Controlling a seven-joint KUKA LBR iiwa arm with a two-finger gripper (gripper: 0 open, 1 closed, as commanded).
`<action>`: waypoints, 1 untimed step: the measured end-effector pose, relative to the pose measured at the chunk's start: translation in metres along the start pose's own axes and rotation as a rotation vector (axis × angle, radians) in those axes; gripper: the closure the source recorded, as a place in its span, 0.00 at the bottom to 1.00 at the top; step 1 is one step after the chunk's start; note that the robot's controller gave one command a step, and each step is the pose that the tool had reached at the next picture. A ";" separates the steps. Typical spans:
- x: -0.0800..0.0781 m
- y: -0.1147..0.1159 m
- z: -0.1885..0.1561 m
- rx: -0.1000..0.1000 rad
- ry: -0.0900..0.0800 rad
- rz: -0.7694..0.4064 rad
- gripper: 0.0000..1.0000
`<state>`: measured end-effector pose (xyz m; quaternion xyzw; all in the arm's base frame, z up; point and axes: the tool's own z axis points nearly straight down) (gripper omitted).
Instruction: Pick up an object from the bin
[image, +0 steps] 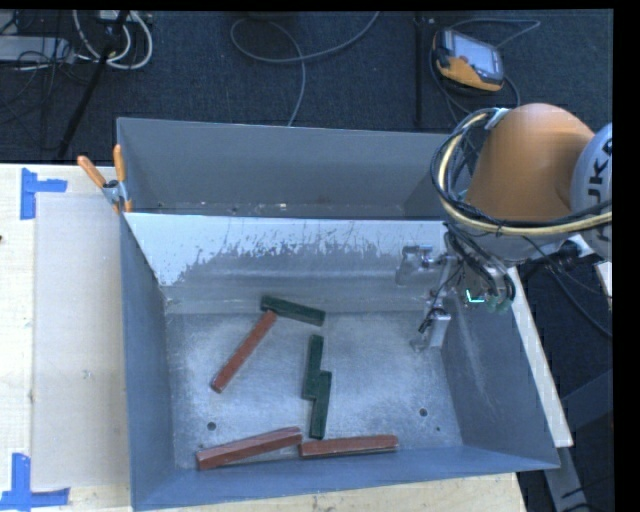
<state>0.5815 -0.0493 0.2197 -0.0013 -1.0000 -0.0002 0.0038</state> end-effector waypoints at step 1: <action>-0.018 0.060 0.086 -0.002 -0.001 -0.044 0.00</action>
Offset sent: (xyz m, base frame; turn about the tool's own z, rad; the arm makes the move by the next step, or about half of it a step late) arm 0.0183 0.0559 -0.0803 -0.0384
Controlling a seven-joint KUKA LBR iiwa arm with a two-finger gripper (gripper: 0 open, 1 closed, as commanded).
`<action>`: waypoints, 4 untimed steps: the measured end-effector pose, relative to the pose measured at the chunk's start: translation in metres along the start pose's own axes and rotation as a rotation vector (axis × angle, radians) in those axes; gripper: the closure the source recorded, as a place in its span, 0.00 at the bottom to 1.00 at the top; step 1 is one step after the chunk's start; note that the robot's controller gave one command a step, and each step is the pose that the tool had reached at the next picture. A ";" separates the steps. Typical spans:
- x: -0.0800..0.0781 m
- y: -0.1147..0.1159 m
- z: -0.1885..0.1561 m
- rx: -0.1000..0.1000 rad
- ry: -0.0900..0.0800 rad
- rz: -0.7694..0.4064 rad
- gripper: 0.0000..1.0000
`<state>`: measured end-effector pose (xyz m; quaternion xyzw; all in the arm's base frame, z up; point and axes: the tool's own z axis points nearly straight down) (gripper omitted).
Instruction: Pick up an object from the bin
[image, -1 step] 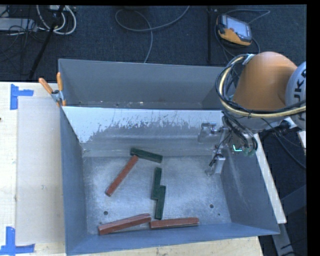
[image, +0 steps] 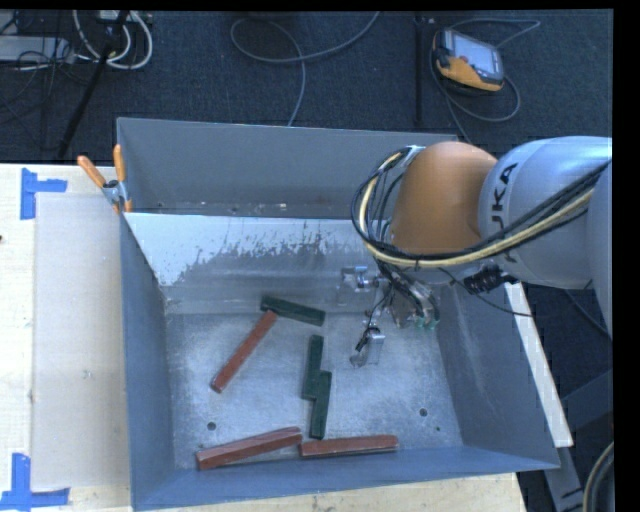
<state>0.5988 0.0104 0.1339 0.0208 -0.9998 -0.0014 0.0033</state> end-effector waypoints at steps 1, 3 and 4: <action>-0.025 0.033 0.066 0.002 -0.007 -0.143 0.00; -0.026 0.032 0.063 0.003 -0.008 -0.143 0.00; -0.025 0.032 0.064 0.003 -0.008 -0.143 1.00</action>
Offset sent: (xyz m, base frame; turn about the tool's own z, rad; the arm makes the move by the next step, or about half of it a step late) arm 0.0231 0.0329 -0.0639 -0.1432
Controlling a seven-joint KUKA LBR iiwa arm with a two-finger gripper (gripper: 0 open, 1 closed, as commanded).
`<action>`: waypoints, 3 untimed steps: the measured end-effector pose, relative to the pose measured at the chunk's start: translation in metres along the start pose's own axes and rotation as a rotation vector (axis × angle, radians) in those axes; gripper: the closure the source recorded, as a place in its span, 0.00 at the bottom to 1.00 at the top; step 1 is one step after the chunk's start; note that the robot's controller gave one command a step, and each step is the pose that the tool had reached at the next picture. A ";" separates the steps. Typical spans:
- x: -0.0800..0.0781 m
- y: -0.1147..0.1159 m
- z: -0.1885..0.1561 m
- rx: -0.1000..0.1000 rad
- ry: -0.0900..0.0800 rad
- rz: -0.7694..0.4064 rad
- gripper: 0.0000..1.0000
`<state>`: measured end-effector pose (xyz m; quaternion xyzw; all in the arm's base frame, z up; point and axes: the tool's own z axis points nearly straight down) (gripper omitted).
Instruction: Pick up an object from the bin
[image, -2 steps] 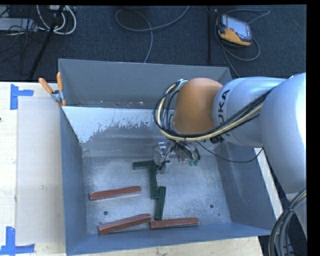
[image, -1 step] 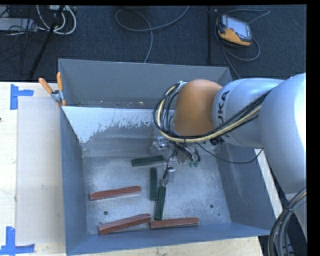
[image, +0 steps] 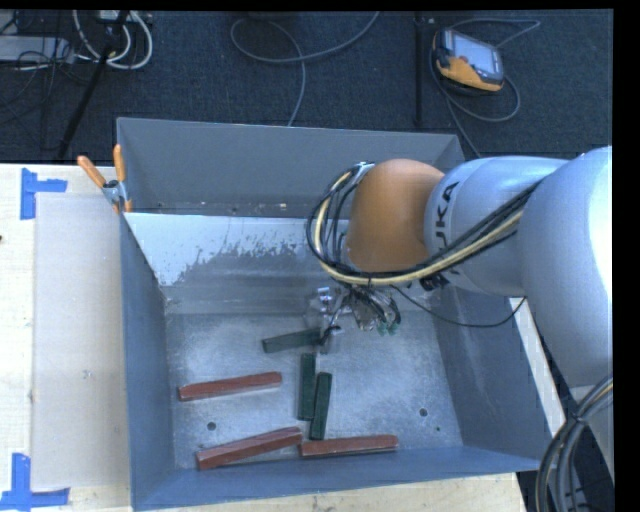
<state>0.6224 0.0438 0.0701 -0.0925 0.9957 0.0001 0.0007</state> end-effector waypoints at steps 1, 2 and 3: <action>0.000 0.000 0.000 0.000 0.000 0.000 0.00; -0.002 0.015 0.000 0.000 -0.003 -0.120 0.00; -0.002 0.015 0.000 0.000 -0.001 -0.119 1.00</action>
Offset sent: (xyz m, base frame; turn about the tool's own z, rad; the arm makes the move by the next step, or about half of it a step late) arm 0.0000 0.0000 0.0000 0.0000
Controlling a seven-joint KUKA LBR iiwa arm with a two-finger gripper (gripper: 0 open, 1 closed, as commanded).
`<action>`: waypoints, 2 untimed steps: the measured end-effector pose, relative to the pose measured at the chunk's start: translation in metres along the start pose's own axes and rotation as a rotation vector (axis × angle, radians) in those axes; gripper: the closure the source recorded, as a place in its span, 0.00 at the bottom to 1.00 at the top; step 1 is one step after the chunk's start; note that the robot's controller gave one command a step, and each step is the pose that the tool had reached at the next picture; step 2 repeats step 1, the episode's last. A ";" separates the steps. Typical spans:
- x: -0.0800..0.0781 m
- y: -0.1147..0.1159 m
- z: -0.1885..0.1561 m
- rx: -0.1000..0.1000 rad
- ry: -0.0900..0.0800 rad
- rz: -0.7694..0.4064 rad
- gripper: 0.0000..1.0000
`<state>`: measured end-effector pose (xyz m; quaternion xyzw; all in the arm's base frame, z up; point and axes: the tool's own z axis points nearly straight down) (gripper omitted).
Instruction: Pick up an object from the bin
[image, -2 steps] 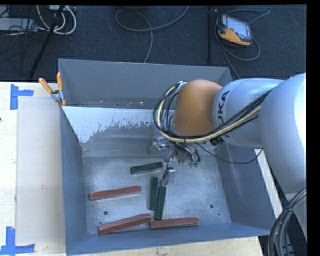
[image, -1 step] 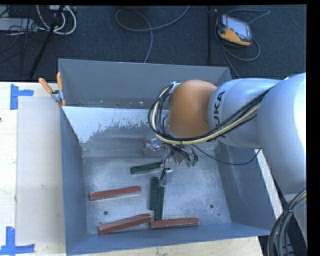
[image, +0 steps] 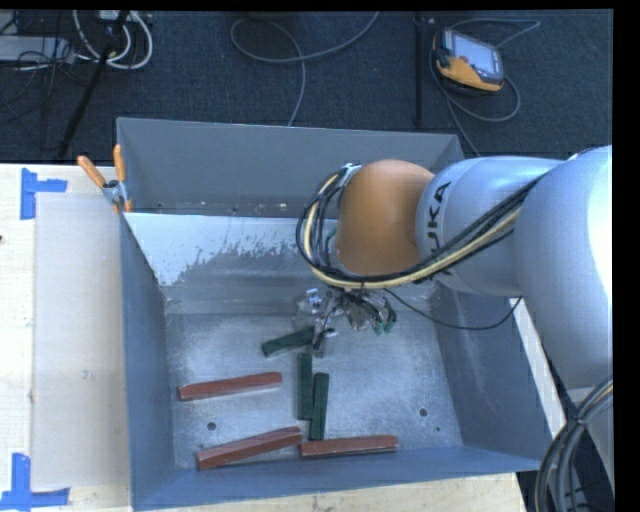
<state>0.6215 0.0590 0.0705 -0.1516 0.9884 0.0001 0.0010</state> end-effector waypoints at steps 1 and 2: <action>0.007 0.005 -0.132 0.002 -0.007 -0.041 1.00; 0.007 0.005 -0.132 0.002 -0.007 -0.041 1.00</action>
Offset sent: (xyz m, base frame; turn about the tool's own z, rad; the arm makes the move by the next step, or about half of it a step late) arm -0.0093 0.0009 0.1271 -0.0424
